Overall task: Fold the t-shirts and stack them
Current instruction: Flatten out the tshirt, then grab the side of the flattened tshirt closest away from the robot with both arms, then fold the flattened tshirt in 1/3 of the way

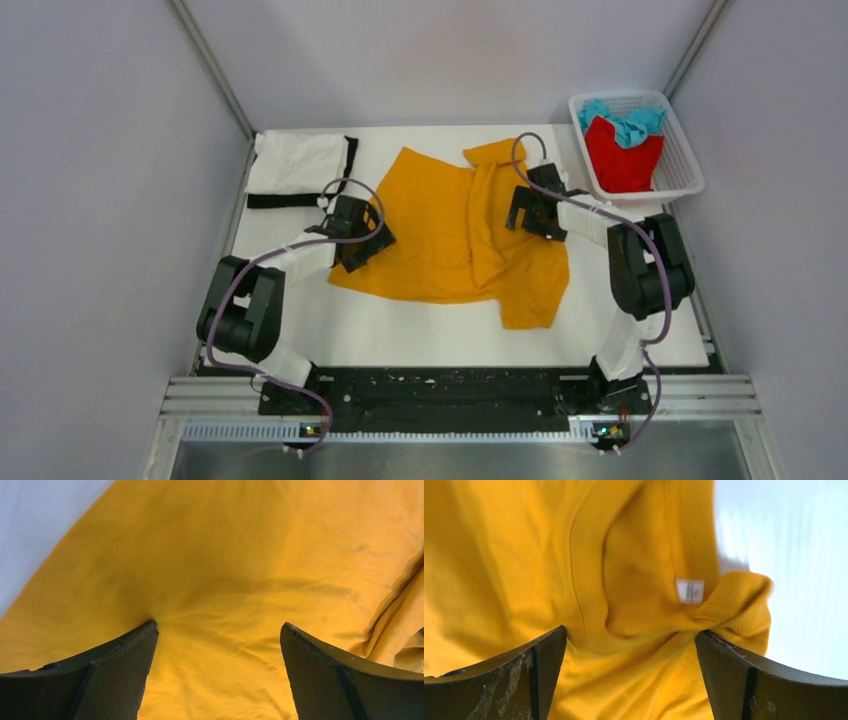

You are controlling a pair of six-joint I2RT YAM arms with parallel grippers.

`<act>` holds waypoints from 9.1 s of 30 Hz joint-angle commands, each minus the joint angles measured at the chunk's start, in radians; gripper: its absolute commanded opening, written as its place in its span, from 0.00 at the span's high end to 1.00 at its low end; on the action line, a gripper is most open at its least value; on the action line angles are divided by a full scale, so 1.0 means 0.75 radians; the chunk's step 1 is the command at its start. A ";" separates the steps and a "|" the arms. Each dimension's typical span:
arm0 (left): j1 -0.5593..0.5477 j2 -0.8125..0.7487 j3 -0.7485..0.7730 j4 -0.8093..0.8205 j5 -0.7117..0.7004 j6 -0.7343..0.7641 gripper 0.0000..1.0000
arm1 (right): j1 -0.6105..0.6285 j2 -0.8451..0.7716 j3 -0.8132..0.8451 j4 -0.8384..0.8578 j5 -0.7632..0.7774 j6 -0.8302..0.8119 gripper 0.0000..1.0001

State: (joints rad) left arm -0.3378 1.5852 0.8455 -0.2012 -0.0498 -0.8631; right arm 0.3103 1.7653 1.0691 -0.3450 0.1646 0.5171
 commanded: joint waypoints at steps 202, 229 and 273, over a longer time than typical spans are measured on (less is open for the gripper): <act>-0.097 -1.182 -0.520 -0.730 -0.387 -0.171 1.00 | 0.358 -1.269 -0.728 -0.883 0.345 0.919 0.13; -0.097 -1.205 -0.475 -0.898 -0.366 -0.264 1.00 | 0.682 -1.198 -0.706 -0.964 0.004 1.059 1.00; -0.091 -1.165 -0.241 -0.698 -0.576 -0.302 1.00 | 0.671 -1.097 -0.184 -0.982 0.665 0.792 1.00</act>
State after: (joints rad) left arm -0.4084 0.6811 0.6033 -0.7956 -0.3637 -1.1137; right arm 0.9333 0.8913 0.8989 -1.2980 0.6430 1.4612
